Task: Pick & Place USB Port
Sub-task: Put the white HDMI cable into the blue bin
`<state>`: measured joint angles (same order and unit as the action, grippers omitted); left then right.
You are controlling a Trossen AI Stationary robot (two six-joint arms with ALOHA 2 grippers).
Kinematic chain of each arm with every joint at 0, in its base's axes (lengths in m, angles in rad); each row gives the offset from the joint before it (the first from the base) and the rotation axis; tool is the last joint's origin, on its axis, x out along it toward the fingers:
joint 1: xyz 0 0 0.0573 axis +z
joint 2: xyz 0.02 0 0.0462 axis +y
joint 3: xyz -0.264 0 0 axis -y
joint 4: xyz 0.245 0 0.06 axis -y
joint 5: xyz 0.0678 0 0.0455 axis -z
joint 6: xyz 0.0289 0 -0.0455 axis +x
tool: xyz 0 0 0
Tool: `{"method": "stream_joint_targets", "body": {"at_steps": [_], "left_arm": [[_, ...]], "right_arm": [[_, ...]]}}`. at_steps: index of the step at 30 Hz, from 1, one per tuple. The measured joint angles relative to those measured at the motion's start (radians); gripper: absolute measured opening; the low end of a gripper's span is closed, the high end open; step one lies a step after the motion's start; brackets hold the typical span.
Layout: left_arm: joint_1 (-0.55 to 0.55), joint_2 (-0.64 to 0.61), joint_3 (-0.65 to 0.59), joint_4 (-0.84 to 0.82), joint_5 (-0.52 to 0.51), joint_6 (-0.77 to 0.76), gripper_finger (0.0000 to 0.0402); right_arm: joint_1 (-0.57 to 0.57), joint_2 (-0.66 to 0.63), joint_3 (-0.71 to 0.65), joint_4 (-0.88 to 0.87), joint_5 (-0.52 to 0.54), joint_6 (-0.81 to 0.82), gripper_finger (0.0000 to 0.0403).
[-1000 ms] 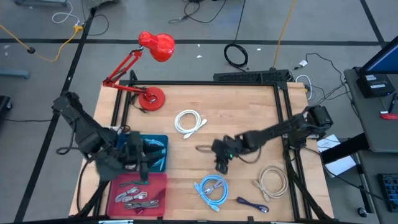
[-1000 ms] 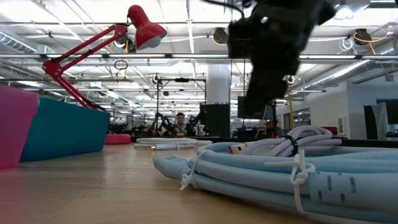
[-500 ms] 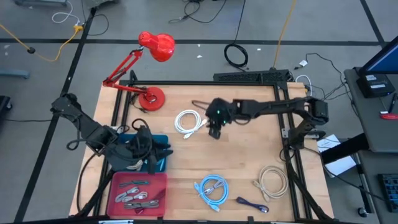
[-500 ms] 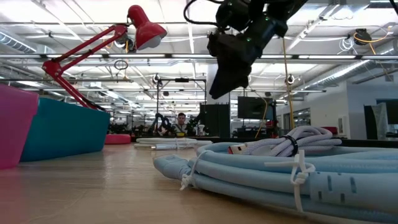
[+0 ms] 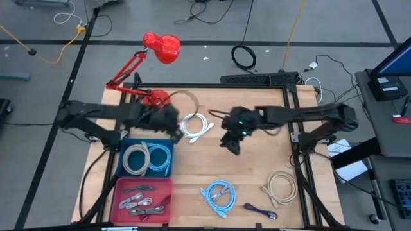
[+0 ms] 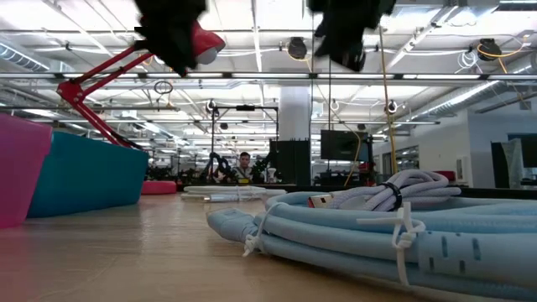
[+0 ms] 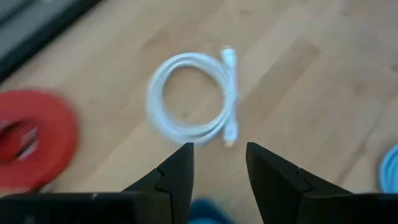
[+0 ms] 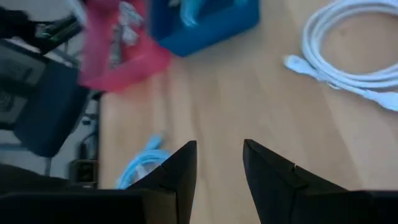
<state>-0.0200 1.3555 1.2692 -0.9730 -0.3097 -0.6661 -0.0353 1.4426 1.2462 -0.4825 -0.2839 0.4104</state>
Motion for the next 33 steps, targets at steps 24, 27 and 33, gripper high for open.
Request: {"method": "stream_joint_targets", "body": {"at_steps": [24, 27, 33], "left_arm": [[0.114, 0.658, 0.202, 0.27, 0.198, 0.33, 0.0147], [0.127, 0.689, 0.214, 0.219, 0.152, 0.331, 0.0147], [0.147, 0.743, 0.216, 0.15, 0.208, 0.334, 0.0147]], "right_arm": [[0.243, -0.441, 0.001, -0.021, 0.34, 0.094, 0.0125], [0.25, -0.441, 0.001, -0.022, 0.336, 0.11, 0.0125], [0.282, -0.441, 0.001, -0.023, 0.336, 0.107, 0.0125]]}}
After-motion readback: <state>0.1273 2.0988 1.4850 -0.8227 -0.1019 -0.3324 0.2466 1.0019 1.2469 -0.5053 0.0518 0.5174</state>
